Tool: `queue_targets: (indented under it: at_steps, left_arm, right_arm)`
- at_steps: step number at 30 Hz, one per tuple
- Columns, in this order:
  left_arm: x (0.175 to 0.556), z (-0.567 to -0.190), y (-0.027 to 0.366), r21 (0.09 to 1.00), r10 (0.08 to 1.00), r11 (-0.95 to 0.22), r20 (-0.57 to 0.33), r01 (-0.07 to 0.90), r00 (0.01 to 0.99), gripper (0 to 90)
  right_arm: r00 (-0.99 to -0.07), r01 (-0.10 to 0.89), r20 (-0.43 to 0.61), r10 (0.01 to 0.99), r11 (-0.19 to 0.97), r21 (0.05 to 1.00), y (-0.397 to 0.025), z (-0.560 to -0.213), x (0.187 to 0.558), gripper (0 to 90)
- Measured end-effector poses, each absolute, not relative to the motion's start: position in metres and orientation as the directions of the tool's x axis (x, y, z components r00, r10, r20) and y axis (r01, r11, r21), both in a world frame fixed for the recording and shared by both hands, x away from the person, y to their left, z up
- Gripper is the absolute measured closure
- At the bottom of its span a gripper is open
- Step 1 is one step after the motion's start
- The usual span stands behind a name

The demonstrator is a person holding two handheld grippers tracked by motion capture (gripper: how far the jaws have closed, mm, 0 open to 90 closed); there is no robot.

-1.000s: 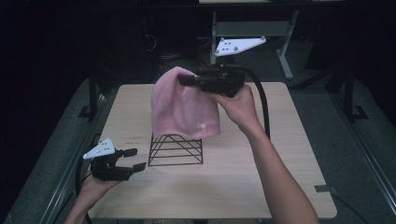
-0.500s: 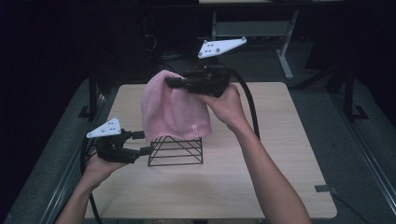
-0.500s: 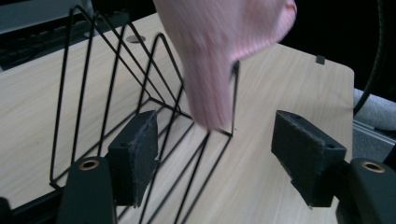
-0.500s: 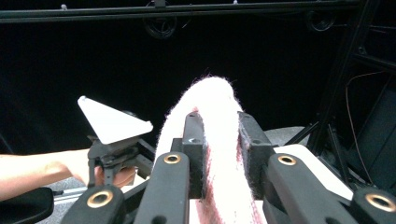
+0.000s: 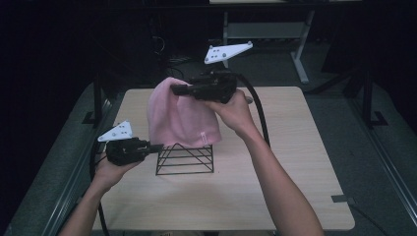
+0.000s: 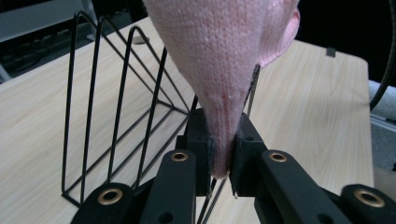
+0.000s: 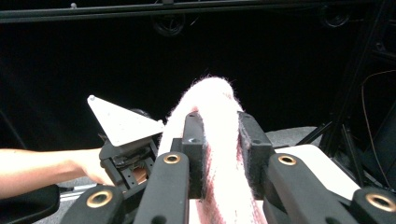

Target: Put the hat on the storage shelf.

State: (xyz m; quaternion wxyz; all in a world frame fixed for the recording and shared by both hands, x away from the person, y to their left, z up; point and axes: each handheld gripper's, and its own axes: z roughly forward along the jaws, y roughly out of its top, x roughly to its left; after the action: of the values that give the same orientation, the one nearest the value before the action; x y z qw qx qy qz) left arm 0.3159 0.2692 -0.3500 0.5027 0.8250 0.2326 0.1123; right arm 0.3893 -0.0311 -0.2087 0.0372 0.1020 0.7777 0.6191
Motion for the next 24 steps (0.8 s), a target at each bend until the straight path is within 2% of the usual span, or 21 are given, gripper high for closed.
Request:
queue_targets:
  at_steps: [24]
  left_arm:
    - [0.316,-0.385,0.273,0.811,0.521,-0.491,-0.02,0.319,0.853,81.3]
  right_arm:
    - [-0.983,0.139,0.095,0.159,0.293,0.946,-0.03,-0.249,0.39,75.3]
